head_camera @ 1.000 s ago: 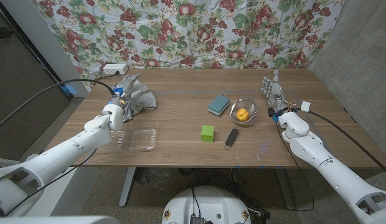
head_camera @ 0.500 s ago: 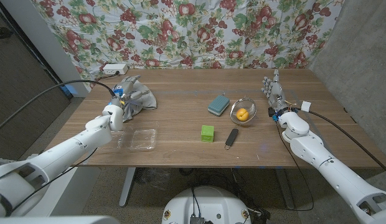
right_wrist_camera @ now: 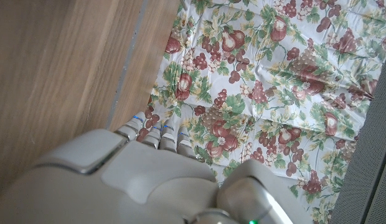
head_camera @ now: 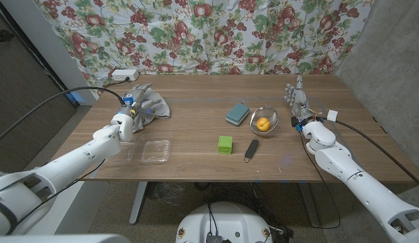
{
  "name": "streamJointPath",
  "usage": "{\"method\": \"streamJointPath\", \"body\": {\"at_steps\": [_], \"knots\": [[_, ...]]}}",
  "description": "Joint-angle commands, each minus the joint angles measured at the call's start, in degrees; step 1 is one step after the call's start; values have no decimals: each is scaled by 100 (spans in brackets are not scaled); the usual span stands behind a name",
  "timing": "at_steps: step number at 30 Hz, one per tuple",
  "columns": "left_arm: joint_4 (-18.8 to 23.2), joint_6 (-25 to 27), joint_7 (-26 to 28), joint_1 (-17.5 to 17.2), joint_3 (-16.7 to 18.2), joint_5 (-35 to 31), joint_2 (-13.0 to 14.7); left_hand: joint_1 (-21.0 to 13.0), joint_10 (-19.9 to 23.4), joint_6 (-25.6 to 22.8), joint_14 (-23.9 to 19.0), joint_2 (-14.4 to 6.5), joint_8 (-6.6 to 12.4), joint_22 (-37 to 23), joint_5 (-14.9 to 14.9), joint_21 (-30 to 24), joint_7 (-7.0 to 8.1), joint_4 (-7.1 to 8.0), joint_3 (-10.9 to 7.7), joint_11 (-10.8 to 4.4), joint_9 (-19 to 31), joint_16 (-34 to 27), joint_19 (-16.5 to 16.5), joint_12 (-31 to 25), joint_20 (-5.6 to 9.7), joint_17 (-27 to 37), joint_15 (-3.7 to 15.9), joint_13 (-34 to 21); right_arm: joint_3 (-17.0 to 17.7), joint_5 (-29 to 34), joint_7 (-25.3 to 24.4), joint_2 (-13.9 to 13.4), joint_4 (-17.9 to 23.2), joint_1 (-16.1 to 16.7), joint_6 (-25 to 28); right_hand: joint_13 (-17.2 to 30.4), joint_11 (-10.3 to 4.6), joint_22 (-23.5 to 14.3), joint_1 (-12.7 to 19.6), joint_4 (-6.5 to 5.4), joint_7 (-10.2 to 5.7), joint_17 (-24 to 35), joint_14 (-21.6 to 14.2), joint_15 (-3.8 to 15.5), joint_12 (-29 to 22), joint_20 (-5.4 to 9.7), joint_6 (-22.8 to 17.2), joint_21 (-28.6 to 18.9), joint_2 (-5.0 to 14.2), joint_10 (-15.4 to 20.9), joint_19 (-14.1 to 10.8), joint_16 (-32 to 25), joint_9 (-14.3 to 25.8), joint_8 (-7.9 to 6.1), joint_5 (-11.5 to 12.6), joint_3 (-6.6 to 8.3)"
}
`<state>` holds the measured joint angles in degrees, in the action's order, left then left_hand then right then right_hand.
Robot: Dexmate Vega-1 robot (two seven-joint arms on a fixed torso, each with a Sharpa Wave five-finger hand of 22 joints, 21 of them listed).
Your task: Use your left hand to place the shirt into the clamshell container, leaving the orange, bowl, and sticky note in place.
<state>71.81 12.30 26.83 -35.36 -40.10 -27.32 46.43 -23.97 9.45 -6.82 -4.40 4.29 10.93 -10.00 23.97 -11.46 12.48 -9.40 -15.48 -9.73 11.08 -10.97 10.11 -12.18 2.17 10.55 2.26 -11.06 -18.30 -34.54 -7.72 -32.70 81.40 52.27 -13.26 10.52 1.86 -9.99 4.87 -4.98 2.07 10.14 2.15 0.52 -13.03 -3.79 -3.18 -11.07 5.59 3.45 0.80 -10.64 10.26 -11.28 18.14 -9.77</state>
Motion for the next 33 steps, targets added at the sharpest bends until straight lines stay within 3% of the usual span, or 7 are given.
{"method": "streamJointPath", "body": {"at_steps": [1,33], "knots": [[-148,7,-189,189,-179,-127,3,-89,23,18,83,-3,48,-18,48,25,14,49,-16,45,10,23,-37,15,263,7,773,-18,-10,15,1,-49,43,-19,66,18,-19,-28,134,46,3,8,37,25,6,27,-46,-23,4,31,-5,6,31,-23,46,13],[-370,117,-602,376,-434,-206,-22,-119,-92,69,201,-1,39,-18,97,49,13,93,-18,58,7,41,-124,72,174,0,647,-10,-39,66,-16,-109,116,-45,178,19,-24,-29,245,106,-5,7,37,18,15,-16,-55,-15,29,37,10,11,31,-13,51,71]]}}
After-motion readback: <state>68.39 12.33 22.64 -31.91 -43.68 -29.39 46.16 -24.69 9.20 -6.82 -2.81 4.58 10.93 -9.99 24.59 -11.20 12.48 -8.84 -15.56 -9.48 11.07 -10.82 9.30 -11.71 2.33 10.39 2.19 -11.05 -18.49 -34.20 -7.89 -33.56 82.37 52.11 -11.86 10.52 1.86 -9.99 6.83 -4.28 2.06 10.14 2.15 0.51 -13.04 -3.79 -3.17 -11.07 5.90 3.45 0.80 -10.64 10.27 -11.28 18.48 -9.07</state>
